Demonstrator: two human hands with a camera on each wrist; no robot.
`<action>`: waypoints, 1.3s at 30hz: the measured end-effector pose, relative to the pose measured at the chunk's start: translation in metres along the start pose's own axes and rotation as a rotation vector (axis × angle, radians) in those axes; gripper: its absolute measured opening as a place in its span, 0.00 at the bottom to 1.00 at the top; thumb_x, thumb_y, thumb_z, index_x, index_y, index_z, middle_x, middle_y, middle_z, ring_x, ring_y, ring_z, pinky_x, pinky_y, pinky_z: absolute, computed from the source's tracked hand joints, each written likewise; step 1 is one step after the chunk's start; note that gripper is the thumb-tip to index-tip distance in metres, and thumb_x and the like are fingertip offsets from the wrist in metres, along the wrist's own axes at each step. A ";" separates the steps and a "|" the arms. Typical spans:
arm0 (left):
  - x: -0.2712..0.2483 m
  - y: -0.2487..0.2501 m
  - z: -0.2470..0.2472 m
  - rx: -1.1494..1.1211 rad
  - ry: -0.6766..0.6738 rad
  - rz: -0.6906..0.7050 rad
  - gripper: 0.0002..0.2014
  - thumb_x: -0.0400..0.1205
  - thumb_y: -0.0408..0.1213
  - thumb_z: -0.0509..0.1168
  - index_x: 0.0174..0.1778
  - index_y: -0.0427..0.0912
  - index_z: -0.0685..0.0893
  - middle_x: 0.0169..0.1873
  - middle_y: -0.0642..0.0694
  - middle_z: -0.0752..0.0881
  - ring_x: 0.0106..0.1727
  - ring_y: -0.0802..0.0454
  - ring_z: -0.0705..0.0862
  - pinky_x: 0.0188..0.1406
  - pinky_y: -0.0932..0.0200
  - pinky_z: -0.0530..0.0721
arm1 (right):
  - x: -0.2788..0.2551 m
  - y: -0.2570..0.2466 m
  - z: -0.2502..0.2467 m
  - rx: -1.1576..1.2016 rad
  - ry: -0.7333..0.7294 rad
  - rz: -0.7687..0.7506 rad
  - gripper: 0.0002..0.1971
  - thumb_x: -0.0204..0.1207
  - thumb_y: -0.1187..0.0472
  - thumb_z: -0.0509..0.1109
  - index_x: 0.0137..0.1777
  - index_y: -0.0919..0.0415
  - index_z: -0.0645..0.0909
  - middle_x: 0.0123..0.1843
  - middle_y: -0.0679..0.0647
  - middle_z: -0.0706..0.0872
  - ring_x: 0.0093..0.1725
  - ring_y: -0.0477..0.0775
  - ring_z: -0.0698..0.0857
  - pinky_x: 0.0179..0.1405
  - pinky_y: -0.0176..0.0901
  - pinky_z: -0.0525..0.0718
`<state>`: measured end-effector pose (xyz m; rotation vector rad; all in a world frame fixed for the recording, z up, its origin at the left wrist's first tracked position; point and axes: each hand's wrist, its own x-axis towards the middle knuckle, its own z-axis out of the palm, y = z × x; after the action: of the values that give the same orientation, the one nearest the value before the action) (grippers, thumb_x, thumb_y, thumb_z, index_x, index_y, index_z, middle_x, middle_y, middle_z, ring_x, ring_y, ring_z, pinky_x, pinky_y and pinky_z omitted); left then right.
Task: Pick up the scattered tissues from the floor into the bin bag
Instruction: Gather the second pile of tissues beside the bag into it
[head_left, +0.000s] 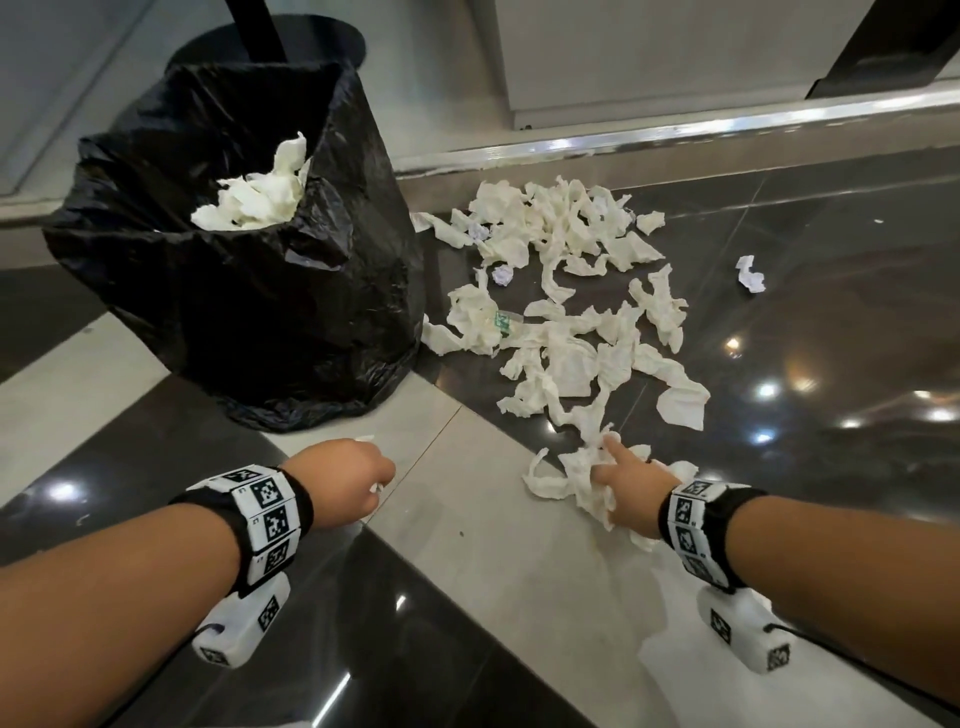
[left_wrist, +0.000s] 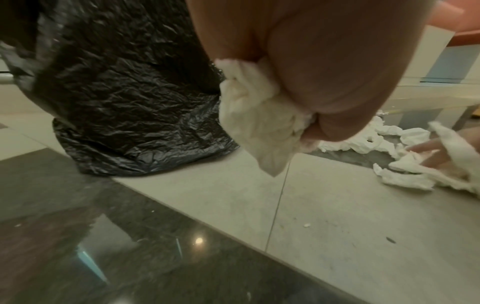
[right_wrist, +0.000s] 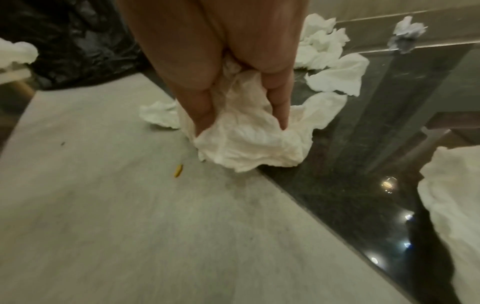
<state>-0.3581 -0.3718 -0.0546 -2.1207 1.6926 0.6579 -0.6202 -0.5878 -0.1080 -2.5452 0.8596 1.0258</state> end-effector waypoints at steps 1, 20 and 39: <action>-0.002 -0.002 0.001 -0.002 0.000 -0.005 0.12 0.79 0.41 0.57 0.55 0.47 0.81 0.55 0.46 0.83 0.56 0.46 0.82 0.57 0.51 0.81 | 0.000 -0.004 -0.002 -0.086 -0.014 -0.028 0.23 0.76 0.61 0.67 0.71 0.50 0.70 0.80 0.58 0.55 0.65 0.68 0.79 0.60 0.50 0.78; 0.020 0.004 0.007 0.016 -0.017 0.050 0.11 0.78 0.40 0.57 0.52 0.48 0.82 0.52 0.47 0.83 0.54 0.47 0.82 0.51 0.54 0.81 | -0.049 0.049 -0.100 0.794 0.350 0.089 0.07 0.63 0.65 0.76 0.38 0.63 0.81 0.35 0.56 0.84 0.33 0.54 0.81 0.31 0.42 0.78; 0.014 -0.009 0.014 0.055 -0.012 0.014 0.10 0.79 0.41 0.57 0.52 0.49 0.81 0.53 0.48 0.82 0.54 0.47 0.82 0.51 0.55 0.80 | -0.068 0.066 0.056 -0.021 -0.119 0.128 0.34 0.63 0.60 0.76 0.68 0.44 0.66 0.76 0.56 0.56 0.67 0.65 0.72 0.60 0.53 0.81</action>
<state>-0.3492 -0.3735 -0.0743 -2.0654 1.7007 0.6196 -0.7300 -0.5857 -0.1025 -2.4435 0.9929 1.2172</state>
